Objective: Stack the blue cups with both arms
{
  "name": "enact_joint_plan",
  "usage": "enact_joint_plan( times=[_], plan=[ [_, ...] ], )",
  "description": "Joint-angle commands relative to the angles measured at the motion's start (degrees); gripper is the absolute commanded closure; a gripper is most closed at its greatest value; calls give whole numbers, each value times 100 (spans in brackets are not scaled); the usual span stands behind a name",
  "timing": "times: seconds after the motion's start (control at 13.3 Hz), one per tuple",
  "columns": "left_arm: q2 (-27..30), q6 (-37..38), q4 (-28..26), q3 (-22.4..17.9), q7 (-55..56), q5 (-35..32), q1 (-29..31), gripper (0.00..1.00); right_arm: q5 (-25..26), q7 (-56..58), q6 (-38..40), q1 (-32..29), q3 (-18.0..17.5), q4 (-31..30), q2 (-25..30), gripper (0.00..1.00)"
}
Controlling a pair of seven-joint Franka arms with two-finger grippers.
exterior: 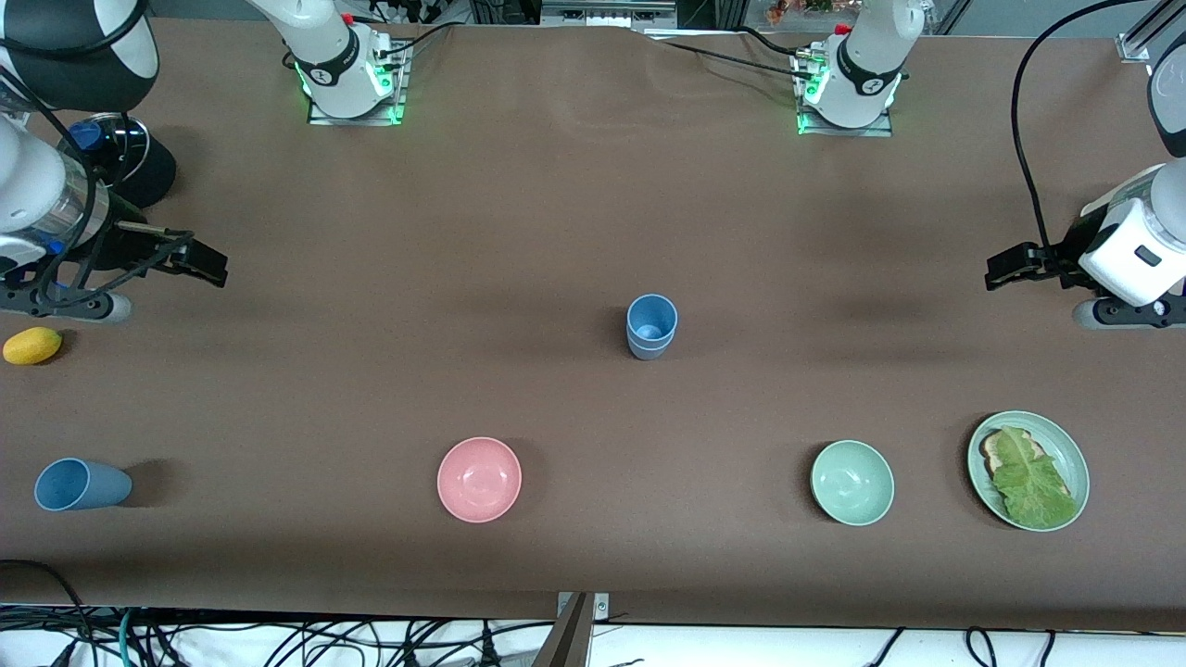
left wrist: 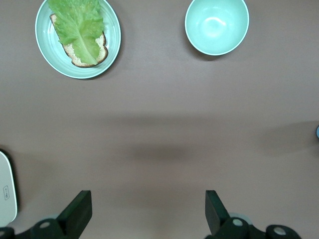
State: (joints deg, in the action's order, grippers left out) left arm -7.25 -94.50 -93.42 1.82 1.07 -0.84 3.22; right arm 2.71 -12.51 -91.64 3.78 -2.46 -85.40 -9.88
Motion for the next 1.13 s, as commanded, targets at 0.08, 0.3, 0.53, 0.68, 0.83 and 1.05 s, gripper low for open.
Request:
enact_joint_plan(
  times=[0.08,0.3,0.53,0.68,0.83,1.05],
  plan=[
    [49,-51,-80,-6,-133,57,29,0,-253,12,-135,-52,8,-196,171,0],
    [49,-51,-71,-6,-125,57,38,0,-376,-171,-127,-52,8,-485,355,0],
    [49,-51,-80,-6,-133,57,29,0,-412,-322,-188,-52,8,-706,531,0],
    [49,-51,-80,-6,-125,57,29,0,-412,-313,-197,-52,8,-610,470,0],
    [40,-51,-80,-6,-125,57,29,0,-412,-243,-188,-87,8,-391,339,0],
    [40,-60,-80,-6,-125,57,29,0,-412,-322,-179,-79,0,-196,276,0]
  ],
)
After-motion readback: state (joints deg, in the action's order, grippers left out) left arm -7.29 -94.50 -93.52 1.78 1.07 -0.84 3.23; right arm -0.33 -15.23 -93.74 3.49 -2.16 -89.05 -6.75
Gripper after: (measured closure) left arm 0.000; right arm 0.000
